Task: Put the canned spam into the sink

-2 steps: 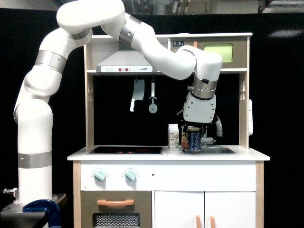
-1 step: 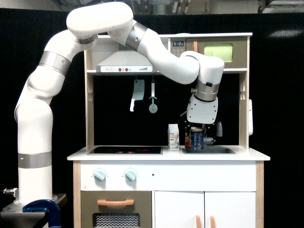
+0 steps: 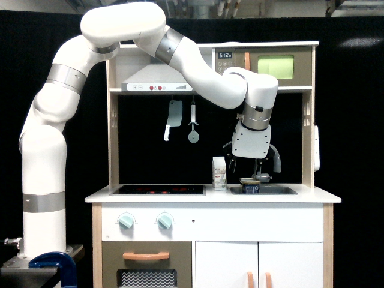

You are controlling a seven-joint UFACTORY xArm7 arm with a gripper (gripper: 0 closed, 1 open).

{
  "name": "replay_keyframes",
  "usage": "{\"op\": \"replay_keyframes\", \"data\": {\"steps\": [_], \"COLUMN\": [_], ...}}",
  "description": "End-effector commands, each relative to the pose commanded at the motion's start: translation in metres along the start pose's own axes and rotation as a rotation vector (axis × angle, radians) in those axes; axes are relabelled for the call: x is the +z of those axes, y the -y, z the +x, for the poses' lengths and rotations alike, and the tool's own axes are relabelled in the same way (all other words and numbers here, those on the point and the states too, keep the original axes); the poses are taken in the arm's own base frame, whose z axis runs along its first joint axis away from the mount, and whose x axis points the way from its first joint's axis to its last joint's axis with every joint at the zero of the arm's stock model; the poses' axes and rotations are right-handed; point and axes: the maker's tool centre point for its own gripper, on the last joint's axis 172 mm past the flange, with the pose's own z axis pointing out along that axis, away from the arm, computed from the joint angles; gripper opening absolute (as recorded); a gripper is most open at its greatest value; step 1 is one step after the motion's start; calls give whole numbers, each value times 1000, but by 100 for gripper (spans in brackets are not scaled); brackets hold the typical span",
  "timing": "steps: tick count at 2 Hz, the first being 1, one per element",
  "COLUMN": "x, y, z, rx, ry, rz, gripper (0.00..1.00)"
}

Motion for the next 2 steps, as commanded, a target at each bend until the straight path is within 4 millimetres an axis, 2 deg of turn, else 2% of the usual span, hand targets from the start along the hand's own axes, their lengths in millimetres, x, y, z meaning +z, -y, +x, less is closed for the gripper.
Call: {"op": "replay_keyframes", "data": {"steps": [1,2], "x": [-55,-61], "y": [96,193], "z": [-30,-56], "rx": [0,0], "ry": [0,0], "rz": [0,0], "gripper": [100,100]}}
